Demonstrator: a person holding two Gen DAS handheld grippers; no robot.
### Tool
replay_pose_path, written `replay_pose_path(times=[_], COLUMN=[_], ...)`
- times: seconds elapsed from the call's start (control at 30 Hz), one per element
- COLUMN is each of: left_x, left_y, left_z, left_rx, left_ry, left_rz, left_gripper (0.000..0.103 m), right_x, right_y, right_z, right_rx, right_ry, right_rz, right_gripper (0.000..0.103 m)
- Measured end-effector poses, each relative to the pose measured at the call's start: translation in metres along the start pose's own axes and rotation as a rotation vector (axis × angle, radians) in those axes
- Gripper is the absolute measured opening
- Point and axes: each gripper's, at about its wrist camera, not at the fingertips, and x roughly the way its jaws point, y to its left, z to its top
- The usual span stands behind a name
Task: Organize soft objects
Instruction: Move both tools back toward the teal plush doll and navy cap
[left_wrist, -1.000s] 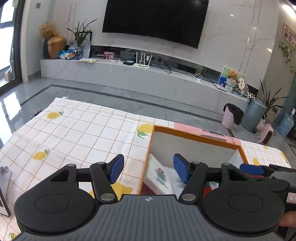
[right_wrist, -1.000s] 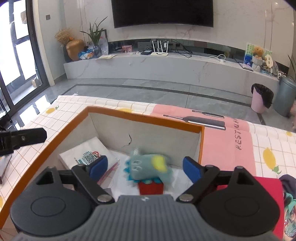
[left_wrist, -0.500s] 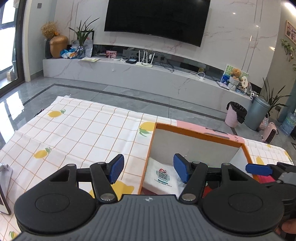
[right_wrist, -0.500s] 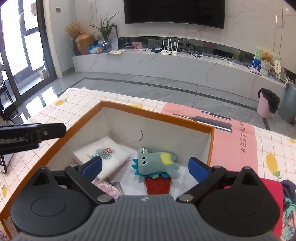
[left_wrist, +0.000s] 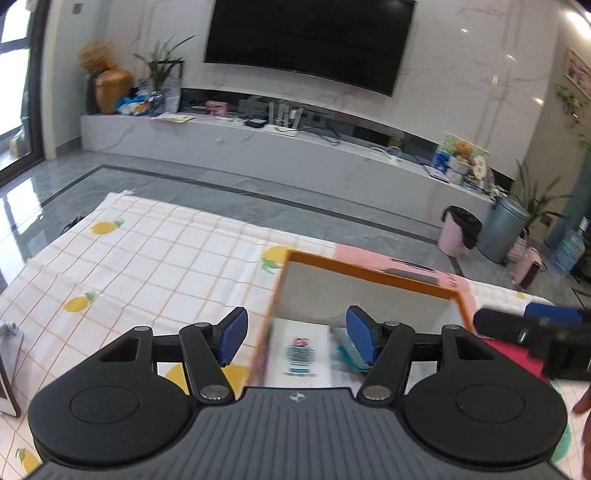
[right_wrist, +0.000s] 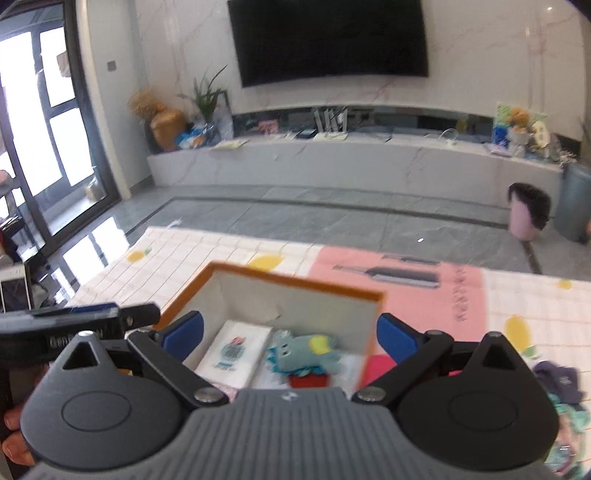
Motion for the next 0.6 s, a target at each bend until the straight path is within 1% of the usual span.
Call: replay_pose_path(times=[0.07,0.17,0.23,0.33,0.4,0.47,0.6], left_x=[-0.006,-0.021,-0.031,-0.047,-0.053,-0.056,-0.056], left_y=[-0.011,-0.031,-0.050,-0.080,-0.102,-0.122,-0.163], left_z=[0.002,0.004,0.005,0.002,-0.003,-0.011,-0.031], left_rx=[0.017,0.040,0.073,0.136,0.160,0.154,0.186], left_ry=[0.005,-0.011,-0.016,-0.040,-0.045,-0.029,0.003], left_rz=[-0.047,-0.107,-0.145,-0.189,-0.211,-0.230,-0.284], left_gripper=[0.073,0.073,0.074,0.076,0.076,0.076,0.076], right_x=[-0.015,-0.041,-0.058,-0.084,-0.101,-0.115,-0.127], right_y=[-0.007,-0.021,-0.032,-0.050,-0.066,-0.083,-0.120], right_z=[0.006,0.015,0.022,0.029,0.029,0.024,0.005], right_rx=[0.006,0.008,-0.014,-0.036,-0.037,-0.041,-0.058], right_ry=[-0.021,-0.045,-0.032,-0.016,-0.002,0.026,0.115], right_rz=[-0.019,-0.063,-0.098,-0.181,-0.234,-0.275,-0.349], right_gripper=[0.100,0.100,0.100,0.100,0.100,0.100,0.100])
